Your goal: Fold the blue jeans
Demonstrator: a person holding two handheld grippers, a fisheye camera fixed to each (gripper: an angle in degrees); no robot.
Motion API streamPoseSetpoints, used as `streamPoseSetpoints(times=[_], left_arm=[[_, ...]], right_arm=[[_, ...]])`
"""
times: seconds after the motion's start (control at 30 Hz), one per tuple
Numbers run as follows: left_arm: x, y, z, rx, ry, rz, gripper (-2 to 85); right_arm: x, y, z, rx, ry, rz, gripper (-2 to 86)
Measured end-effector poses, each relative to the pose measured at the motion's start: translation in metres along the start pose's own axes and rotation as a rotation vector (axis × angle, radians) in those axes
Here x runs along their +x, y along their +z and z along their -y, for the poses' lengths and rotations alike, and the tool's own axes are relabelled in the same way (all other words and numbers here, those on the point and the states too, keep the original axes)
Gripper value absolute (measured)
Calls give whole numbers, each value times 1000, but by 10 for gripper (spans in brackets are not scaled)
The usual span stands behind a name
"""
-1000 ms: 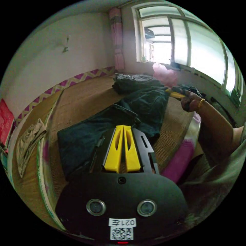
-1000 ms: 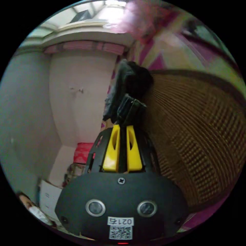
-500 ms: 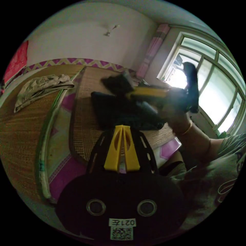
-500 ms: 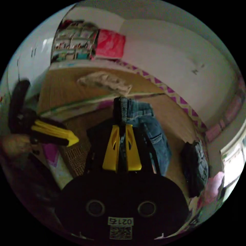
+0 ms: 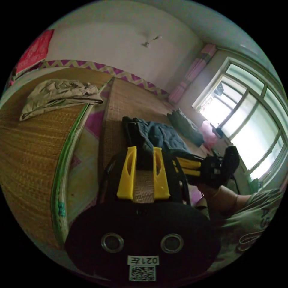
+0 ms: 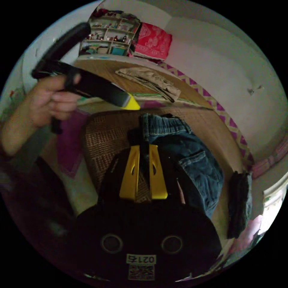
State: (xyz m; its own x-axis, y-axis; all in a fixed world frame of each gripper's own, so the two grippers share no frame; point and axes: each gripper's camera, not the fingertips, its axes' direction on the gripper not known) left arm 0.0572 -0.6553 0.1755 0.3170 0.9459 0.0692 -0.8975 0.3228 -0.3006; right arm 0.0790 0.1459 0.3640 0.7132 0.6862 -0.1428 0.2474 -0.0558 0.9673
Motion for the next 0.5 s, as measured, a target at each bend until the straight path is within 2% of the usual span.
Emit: streamPoseSetpoints(times=[0.03,0.1,0.2,0.27,0.33,0.4,0.5], left_arm=[[-8,2,7,-10,-19,-23,121],[-41,13,29,-50,-112,-101,178],[-76,26,49,-91,-179,-163,216],[-92,34,58,-128,-202,-184,227],[-106,44,65,-177,-219,-189,232],[-122,47,73,-189,-236,-200,224],[-134,50,86,-253,-233,-208,184]], right_arm=[[12,-8,-5,23,26,49,63],[85,-38,-35,122,261,179,97],[182,-54,-92,161,571,154,130],[234,-44,-129,120,736,151,143],[275,-24,-164,75,866,210,154],[312,11,-200,26,985,356,162],[338,41,-223,51,1059,521,156]])
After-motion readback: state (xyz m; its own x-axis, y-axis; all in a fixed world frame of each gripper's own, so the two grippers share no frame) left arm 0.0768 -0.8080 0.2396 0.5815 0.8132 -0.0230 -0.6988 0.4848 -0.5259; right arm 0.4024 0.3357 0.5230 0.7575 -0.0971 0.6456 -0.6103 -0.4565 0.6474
